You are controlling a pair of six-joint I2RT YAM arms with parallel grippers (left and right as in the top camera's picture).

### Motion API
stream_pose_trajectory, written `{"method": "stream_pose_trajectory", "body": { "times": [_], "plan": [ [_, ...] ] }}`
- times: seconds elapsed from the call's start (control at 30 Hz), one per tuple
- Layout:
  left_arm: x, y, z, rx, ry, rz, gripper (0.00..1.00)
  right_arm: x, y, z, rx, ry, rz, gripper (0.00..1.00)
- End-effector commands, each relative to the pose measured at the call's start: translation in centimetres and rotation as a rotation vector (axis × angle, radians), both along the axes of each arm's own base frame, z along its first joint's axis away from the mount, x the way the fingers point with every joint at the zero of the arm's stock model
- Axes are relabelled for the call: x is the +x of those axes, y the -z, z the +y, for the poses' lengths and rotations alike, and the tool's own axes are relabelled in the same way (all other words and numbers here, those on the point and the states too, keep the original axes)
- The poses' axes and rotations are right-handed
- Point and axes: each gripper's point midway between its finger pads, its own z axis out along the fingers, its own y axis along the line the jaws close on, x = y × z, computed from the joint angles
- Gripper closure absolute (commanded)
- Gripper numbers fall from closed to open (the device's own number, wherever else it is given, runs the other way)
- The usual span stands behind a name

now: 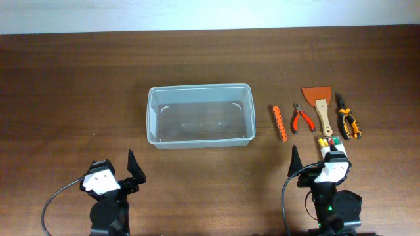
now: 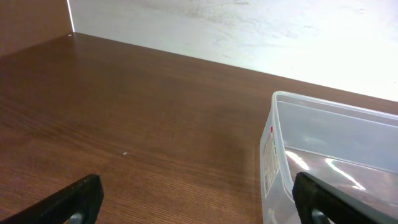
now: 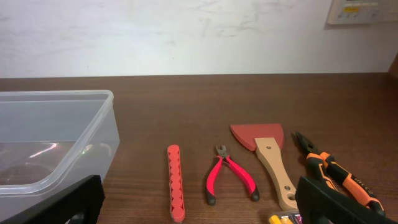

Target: Pack container

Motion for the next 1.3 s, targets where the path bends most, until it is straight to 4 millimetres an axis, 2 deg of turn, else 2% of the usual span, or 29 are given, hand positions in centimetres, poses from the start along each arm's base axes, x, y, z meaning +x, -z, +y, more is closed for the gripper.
{"method": "stream_pose_trajectory", "body": {
  "times": [0.0,0.47,0.67,0.83,0.87,1.07,1.27],
  "plan": [
    [0.0,0.0,0.0,0.009,0.001,0.000,0.01,0.0,0.2,0.2,0.006,-0.010,-0.004,0.02],
    [0.0,0.0,0.0,0.009,0.001,0.000,0.01,0.0,0.2,0.2,0.008,-0.007,-0.004,0.01],
    [0.0,0.0,0.0,0.009,0.001,0.000,0.01,0.0,0.2,0.2,0.266,0.028,0.003,0.01],
    [0.0,0.0,0.0,0.009,0.001,0.000,0.01,0.0,-0.5,0.1,0.275,0.031,-0.014,0.01],
    [0.0,0.0,0.0,0.009,0.001,0.000,0.01,0.0,-1.4,0.1,0.261,0.026,-0.043,0.01],
    [0.0,0.0,0.0,0.009,0.001,0.000,0.01,-0.8,-9.9,-1.6,0.205,0.095,-0.296,0.01],
    [0.0,0.0,0.0,0.009,0.001,0.000,0.01,-0.1,-16.5,-1.4,0.214,0.075,-0.381,0.01]
  ]
}}
